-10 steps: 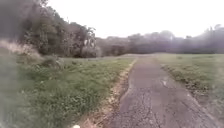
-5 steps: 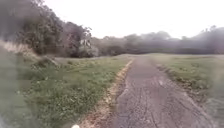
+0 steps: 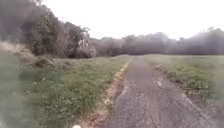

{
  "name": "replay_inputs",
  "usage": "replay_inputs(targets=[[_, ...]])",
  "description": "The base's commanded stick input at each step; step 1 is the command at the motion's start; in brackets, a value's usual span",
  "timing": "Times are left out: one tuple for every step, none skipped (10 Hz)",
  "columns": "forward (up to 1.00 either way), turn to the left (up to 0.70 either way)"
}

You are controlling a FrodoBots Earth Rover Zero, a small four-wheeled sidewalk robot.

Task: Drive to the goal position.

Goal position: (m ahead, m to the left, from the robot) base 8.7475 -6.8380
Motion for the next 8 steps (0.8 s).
replay_inputs(targets=[[0.70, -0.14], [0.70, -0.03], [0.70, -0.02], [0.70, -0.01], [0.70, -0.01], [0.70, -0.14], [0.70, -0.14], [0.70, -0.14]])
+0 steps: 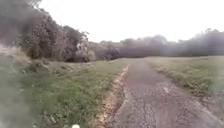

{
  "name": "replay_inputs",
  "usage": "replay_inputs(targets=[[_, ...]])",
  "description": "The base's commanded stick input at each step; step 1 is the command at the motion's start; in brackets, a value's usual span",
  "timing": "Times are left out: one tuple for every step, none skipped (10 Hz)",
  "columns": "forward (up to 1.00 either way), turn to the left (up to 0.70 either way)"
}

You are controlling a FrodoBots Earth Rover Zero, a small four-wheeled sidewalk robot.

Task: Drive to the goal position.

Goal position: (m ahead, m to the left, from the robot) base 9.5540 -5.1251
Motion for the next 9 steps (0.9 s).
replay_inputs(targets=[[0.70, -0.14], [0.70, -0.14], [0.70, -0.14], [0.70, -0.14], [0.70, -0.14], [0.70, -0.14], [0.70, -0.14], [0.70, -0.14], [0.70, -0.14]])
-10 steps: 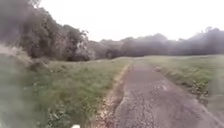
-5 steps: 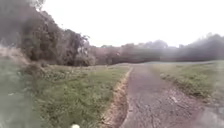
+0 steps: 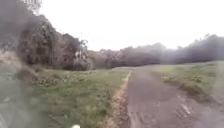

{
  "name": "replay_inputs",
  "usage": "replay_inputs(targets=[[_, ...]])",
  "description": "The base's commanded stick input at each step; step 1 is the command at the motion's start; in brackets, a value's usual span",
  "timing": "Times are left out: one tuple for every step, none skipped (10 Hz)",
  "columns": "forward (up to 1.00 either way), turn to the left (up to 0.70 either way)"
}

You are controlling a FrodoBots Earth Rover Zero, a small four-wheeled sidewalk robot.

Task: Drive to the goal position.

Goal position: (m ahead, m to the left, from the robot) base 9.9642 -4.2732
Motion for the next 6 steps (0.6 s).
replay_inputs(targets=[[0.70, -0.14], [0.70, -0.14], [0.70, -0.14], [0.70, -0.14], [0.64, -0.18], [0.33, -0.44]])
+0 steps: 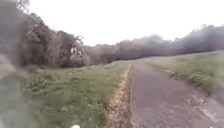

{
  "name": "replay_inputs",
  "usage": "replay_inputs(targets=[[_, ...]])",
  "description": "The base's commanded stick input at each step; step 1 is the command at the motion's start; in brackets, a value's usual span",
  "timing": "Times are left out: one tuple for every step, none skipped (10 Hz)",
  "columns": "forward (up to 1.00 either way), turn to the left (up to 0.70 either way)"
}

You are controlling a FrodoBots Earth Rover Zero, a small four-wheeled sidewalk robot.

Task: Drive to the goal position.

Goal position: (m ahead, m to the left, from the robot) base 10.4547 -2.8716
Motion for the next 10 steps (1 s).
replay_inputs(targets=[[0.01, -0.69], [0.00, -0.70], [0.00, -0.70], [0.00, -0.70], [0.00, -0.70], [0.00, -0.70], [0.00, -0.70], [0.00, -0.70], [0.00, -0.70], [0.00, -0.70]])
